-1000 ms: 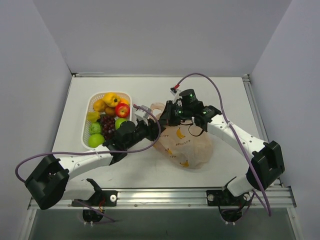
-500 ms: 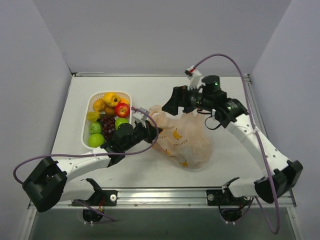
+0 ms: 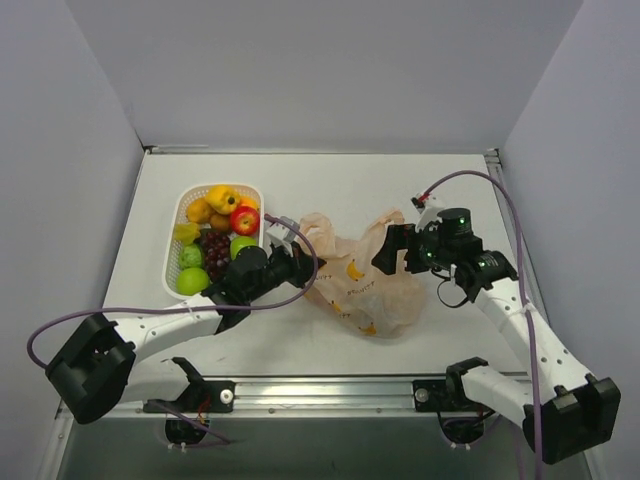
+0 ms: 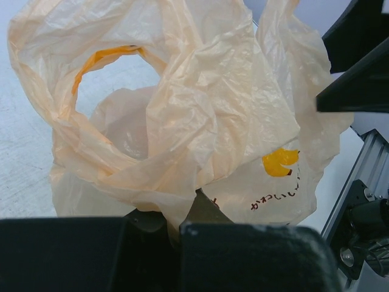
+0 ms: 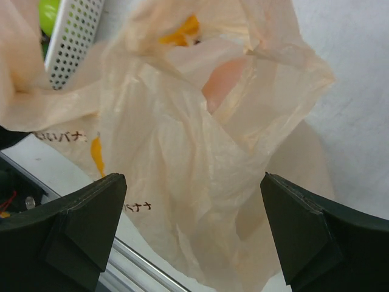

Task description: Place the fake fruits into the plastic bag and tie a complex knot

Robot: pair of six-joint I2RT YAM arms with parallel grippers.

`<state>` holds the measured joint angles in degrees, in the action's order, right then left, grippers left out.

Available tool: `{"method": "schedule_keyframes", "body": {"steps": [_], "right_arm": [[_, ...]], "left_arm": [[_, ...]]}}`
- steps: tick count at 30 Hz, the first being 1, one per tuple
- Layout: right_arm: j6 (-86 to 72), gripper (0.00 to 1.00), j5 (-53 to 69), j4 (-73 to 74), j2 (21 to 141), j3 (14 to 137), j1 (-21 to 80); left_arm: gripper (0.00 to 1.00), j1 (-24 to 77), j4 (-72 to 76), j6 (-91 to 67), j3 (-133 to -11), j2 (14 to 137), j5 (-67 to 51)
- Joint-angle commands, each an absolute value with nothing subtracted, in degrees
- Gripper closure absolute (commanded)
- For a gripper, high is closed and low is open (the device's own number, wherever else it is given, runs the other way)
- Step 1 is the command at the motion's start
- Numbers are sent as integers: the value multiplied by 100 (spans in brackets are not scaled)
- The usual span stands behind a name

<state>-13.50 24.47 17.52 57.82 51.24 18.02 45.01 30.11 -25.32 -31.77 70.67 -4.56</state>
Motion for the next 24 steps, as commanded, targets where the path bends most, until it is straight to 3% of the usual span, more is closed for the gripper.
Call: {"method": "schedule_keyframes", "body": {"steps": [1,8,13,14,16,17,19,20,24], "right_arm": [[-1335,0,2786,618,5853,4843,1810],[-2258,0,2839,45,6293,4825,2302],[-2882,0,2752,-273,6433,4834,2742],[-2892,4,2707,-281,6529,4817,2786],[-2752,36,2401,-142,6618,4834,2760],[-2699,63,2304,-45,6688,4851,2699],[-2506,96,2407,200,6697,4930,2418],[-2444,100,2478,220,6628,4913,2347],[-2092,100,3189,-217,6372,4668,2329]], "left_arm": [[100,4474,3067,-2505,-3480,7119,-589],[99,4482,3050,-2470,-3551,7216,-563],[92,4500,3050,-2417,-3568,7233,-466],[90,4491,3050,-2426,-3568,7216,-466],[83,4483,3024,-2382,-3551,7172,-509],[81,4439,2989,-2364,-3542,7076,-518],[75,4342,2857,-2390,-3463,6926,-553],[60,4220,2787,-2443,-3454,6778,-658],[37,4113,2663,-2750,-3471,6539,-1080]]}}
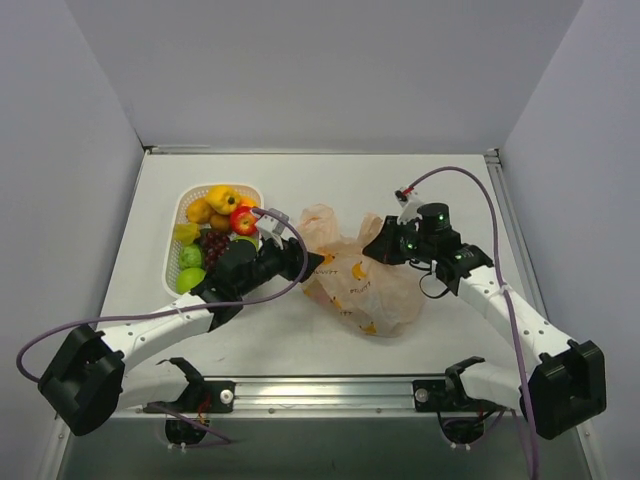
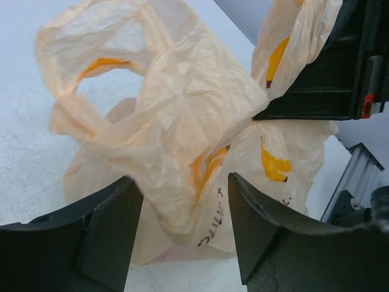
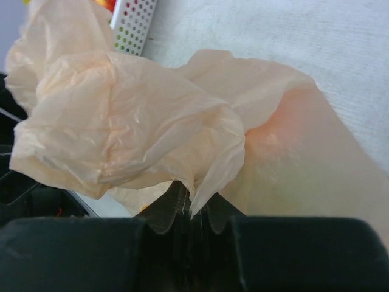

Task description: Place the fake fruits into the plastic bag and tie a complex knot

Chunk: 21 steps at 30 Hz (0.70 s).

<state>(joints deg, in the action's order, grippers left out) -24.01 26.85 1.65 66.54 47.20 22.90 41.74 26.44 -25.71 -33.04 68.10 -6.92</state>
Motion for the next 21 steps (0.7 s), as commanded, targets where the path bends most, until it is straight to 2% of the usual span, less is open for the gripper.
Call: {"method": "schedule_keyframes", "body": {"steps": [1,3,8,9,13,21], "right_arm": [[-2040,100,3391,-272,6329,4571,2416],[-1820,100,3471,-325,6346,4535,2557],[-1521,100,3629,-395,6460,4579,2786],[-1468,100,3682,-430,6477,4588,2786],[-1292,100,3797,-378,6583,4676,2926],[-1371,100,3823,-589,6688,4579,3102]], "left_arm": [[32,4131,2680,-2916,-3550,6513,-1133],[21,4183,2707,-3154,-3630,6556,-1212],[14,4192,2821,-3313,-3753,6758,-1135],[10,4192,2821,-3400,-3762,6794,-995],[8,4148,2848,-3551,-3858,7004,-888],[9,4157,2961,-4060,-3902,7321,-852]]}}
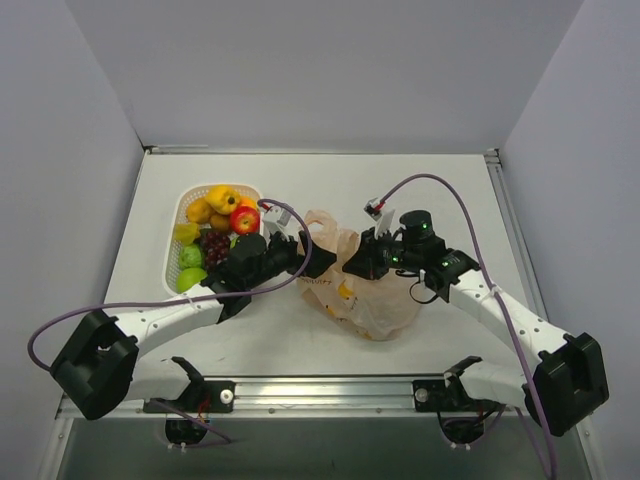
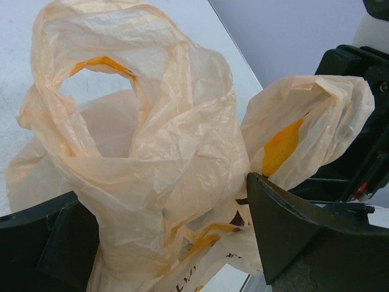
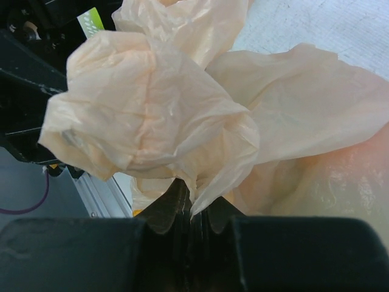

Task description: Place the fake fruits into the plastic bag and tie a complex knot

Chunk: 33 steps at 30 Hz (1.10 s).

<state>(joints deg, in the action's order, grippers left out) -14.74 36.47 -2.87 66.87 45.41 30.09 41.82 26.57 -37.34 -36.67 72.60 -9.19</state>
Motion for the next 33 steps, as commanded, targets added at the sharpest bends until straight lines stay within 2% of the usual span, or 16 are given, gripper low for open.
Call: {"method": "schedule_keyframes", "body": {"steps": [1,4,6,7,9,11,12,14,15,17,19,21,25,30,33], "right_arm": [[-1380,100,3832,-606,6688,4536,3120],[-1432,100,3919,-773,6741,4421,3120],[-1485,100,4025,-931,6732,4360,3120],[-1520,100,4078,-975,6715,4333,3129],[-1547,100,4122,-906,6697,4307,3129],[-1564,100,4096,-748,6592,4289,3006],[-1617,100,4104,-704,6540,4263,2910],[-1643,100,4226,-467,6373,4228,2578],[-1617,100,4332,-370,6320,4245,2427],[-1443,100,4420,154,6205,4306,1963],[-734,100,4369,648,6275,4596,1759],[-397,100,4350,1096,6406,4972,1470],[-194,100,4446,1458,6985,5727,1336],[-202,100,4622,1775,7251,6257,1722],[-44,100,4667,1837,7094,6109,2292]], "left_arm": [[9,4175,3092,-4095,-3902,7347,-887],[9,4254,3400,-4096,-3885,7400,-1089],[18,4263,3454,-4096,-3876,7435,-1064],[26,4254,3454,-4104,-3876,7479,-1037],[50,4237,3454,-4043,-3859,7514,-1002],[64,4175,3454,-4017,-3832,7506,-1037],[75,4140,3472,-3938,-3806,7497,-1072],[82,3973,3629,-3702,-3666,7366,-1413],[90,3920,3839,-3552,-3595,7296,-1641],[95,3780,3998,-3218,-3377,7006,-2414],[100,3727,4156,-2718,-3226,6673,-2967],[100,3770,4349,-2210,-3051,6505,-3978],[100,3972,4272,-1074,-2918,6266,-4806],[100,3955,3116,970,-3409,6503,-5930],[100,3946,2866,1423,-3743,6801,-6098]]}}
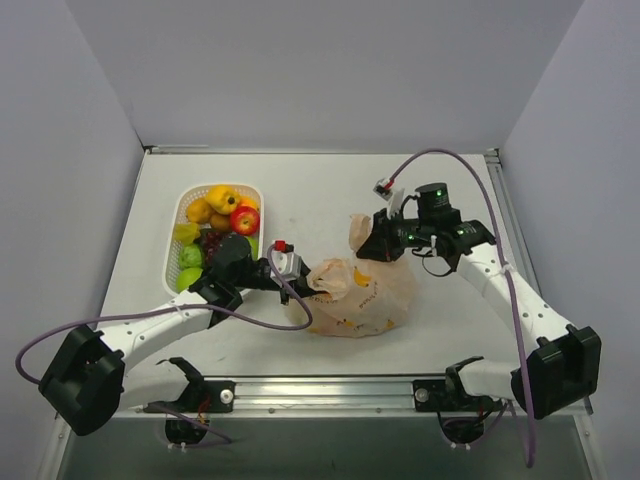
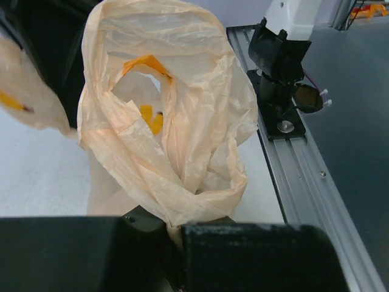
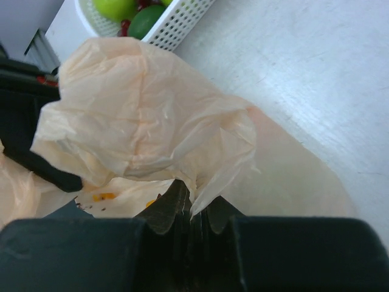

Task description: Place the fake fruits into the plastic bag and tie a complex knot

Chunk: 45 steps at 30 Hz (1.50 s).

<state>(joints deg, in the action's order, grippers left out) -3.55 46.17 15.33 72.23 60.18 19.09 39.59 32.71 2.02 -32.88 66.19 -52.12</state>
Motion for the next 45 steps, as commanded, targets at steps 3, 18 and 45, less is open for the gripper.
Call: {"method": "schedule_keyframes", "body": {"steps": [3,18,45], "right_arm": [[298,100,4640,1854,6987,5880,2838],[1898,34,5229,2566,6391,5775,2962],[2206,12,5388,1951,6143,5511,2971]], "left_arm": [[100,3973,2743,1660,-3998,6978,-6213],[100,4061,2057,1776,-4632,7805,-6328],[100,4412,634,2275,-5519,8543,-6197]]}}
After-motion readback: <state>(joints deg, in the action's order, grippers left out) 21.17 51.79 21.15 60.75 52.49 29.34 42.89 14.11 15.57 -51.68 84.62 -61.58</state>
